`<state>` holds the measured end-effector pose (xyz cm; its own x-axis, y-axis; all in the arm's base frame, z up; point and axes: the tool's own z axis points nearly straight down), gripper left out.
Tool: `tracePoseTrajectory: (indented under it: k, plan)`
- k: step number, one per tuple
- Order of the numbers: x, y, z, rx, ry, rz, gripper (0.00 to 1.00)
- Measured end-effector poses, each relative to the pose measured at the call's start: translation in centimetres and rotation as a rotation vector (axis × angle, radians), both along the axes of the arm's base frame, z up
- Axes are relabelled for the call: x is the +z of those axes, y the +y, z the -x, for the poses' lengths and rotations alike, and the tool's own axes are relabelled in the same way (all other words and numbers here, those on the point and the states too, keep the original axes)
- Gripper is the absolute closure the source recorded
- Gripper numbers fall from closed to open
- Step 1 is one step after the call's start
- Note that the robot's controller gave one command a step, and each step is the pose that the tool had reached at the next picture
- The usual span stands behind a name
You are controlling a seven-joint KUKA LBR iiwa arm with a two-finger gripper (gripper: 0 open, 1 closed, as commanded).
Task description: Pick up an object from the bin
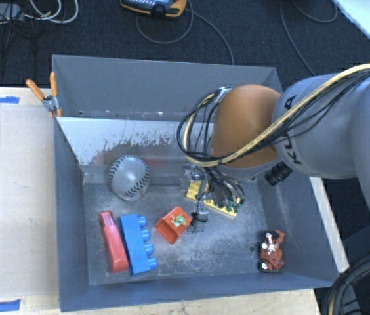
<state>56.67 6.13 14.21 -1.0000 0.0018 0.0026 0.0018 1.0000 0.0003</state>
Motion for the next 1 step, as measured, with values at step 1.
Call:
tracePoseTrajectory:
  k: [1]
  plan:
    - [-1.35,0.7,-0.09,0.144,-0.004,0.001,0.0]
